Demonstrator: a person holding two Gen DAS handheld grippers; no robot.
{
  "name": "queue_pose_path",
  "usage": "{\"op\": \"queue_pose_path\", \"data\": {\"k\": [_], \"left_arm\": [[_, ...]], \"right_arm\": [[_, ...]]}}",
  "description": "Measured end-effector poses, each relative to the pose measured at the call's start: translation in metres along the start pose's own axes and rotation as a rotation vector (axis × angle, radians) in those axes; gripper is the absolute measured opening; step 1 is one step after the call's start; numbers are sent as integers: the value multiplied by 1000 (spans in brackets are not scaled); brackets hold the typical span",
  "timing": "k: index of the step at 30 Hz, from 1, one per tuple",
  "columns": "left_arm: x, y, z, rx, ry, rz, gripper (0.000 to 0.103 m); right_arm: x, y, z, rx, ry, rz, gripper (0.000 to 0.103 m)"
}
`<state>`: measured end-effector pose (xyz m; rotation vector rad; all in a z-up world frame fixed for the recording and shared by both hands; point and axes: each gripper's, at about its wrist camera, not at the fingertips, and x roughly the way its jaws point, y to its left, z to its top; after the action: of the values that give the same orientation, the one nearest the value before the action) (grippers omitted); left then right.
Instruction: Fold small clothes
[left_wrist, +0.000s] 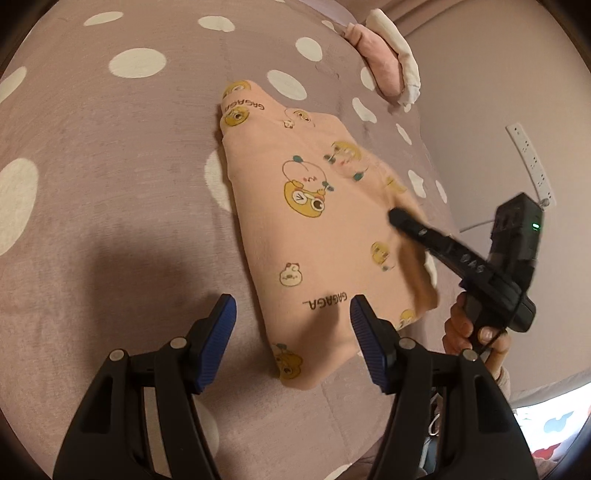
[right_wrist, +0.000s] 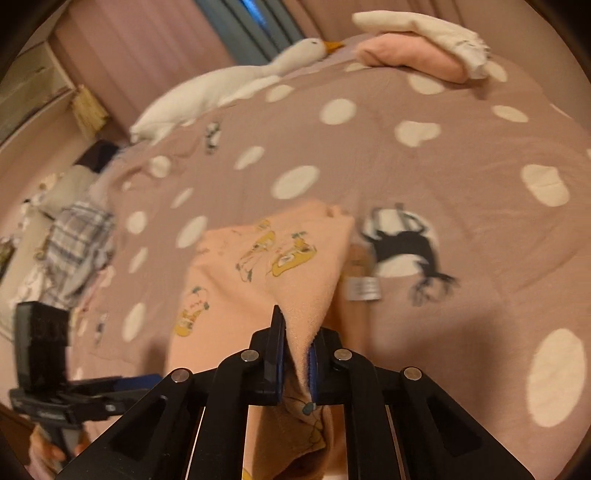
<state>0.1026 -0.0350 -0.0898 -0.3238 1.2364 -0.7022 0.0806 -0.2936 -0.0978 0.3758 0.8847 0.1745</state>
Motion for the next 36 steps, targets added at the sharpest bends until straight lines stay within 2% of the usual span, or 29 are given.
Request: {"op": "queue_pose_path", "data": {"k": [2, 3, 5, 7, 9, 12, 14, 15, 19, 22, 28, 30, 34, 36], "left_arm": [[2, -4, 2, 12, -1, 18, 64], [2, -7, 2, 23, -6, 30, 64], [4, -11, 3, 42, -15, 56, 64], [6, -14, 4, 57, -17, 85, 64], [9, -15, 4, 65, -12, 94, 64], [16, -16, 2, 75, -3, 117, 64], [21, -17, 0, 85, 7, 139, 63], [24, -17, -1, 92, 11, 148, 63], [32, -18, -5, 128, 20, 193, 63], [36, -17, -7, 142, 25, 208, 66], [31, -16, -16, 156, 22, 208, 65], [24, -16, -17, 152, 7, 199, 66], [13, -14, -13, 137, -40, 174, 70], [11, -11, -8, 111, -47, 148, 71]], "right_arm": [[10, -8, -5, 25, 58, -13, 12], [8, -10, -7, 29, 53, -7, 13], [-3, -11, -7, 31, 13, -3, 19], [-15, -10, -4, 25, -38, -61, 28], [-29, -8, -2, 12, -97, -87, 28], [-43, -3, -1, -9, -147, -5, 28], [-41, 5, -7, -49, -122, 71, 28], [-38, 11, -11, -80, -103, 78, 28], [-28, 28, -39, -224, -27, 63, 28], [-15, 24, -53, -256, 34, 16, 28], [-20, 10, -54, -196, 45, 58, 27], [-29, 6, -51, -148, 37, 100, 27], [-47, -13, -43, -16, -38, 203, 48], [-48, -24, -39, 52, -54, 217, 51]]}}
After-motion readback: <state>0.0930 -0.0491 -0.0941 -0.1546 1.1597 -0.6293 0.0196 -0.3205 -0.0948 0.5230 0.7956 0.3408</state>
